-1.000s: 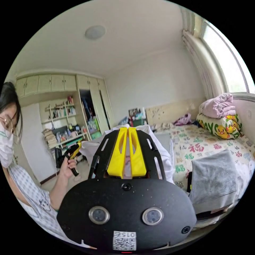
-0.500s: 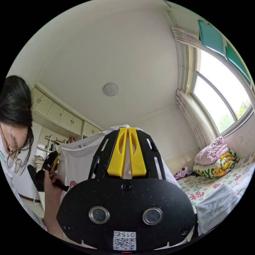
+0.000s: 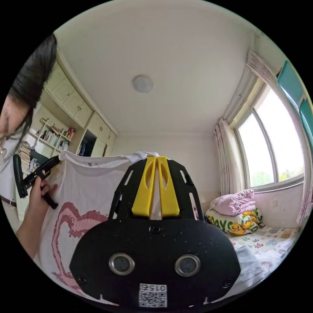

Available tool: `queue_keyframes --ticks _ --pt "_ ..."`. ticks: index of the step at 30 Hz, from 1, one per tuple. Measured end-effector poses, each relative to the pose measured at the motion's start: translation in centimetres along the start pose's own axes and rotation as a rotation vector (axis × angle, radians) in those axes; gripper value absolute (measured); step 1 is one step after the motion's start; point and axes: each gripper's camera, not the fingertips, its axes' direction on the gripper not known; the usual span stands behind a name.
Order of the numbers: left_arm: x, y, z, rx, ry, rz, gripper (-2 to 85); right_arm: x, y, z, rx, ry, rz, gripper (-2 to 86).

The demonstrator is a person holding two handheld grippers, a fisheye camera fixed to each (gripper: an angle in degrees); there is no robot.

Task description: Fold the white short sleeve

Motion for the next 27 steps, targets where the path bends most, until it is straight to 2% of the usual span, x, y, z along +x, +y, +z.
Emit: queue_keyframes --ticks 3,9,11,12,13,14,16,18,20,23,27 --pt "-3.9 4.0 8.2 -0.131 0.035 -0.073 -0.8 2.0 4.6 8.7 -0.145 0.030 -0.003 -0.2" --pt "-13.0 18.6 28.0 -0.512 -0.117 -0.111 -0.3 7.1 18.9 30.9 -0.588 -0.066 0.081 0.8" --pt "-18.1 26.5 35.3 -0.723 -0.181 -0.223 0.9 9.9 27.3 40.9 -0.858 -0.162 0.211 2.0" --pt "-19.5 28.5 36.7 -0.771 -0.193 -0.271 1.5 10.7 29.8 43.2 -0.934 -0.174 0.247 2.9" --pt "-22.0 32.2 39.2 -0.872 -0.198 -0.344 3.3 12.3 35.0 47.3 -1.100 -0.190 0.302 4.6" --pt "-24.4 35.5 41.0 -0.977 -0.196 -0.424 5.8 14.3 39.9 49.8 -1.250 -0.114 0.363 5.0" --pt "-27.2 38.4 41.7 -1.027 -0.165 -0.553 7.1 17.4 45.1 50.4 -1.318 -0.008 0.455 5.2" --pt "-28.5 38.7 41.0 -0.988 -0.131 -0.558 8.1 19.4 48.5 49.5 -1.295 -0.066 0.529 5.7" --pt "-29.4 38.1 40.5 -1.100 -0.152 -0.398 9.1 19.1 52.2 48.6 -1.393 -0.211 0.377 8.2" --pt "-31.5 38.3 39.9 -1.315 -0.237 -0.271 12.1 18.2 55.6 47.3 -1.529 -0.218 0.172 13.4" --pt "-34.7 39.3 40.9 -1.449 -0.202 -0.390 15.2 19.5 57.8 47.1 -1.567 -0.280 0.252 13.0"
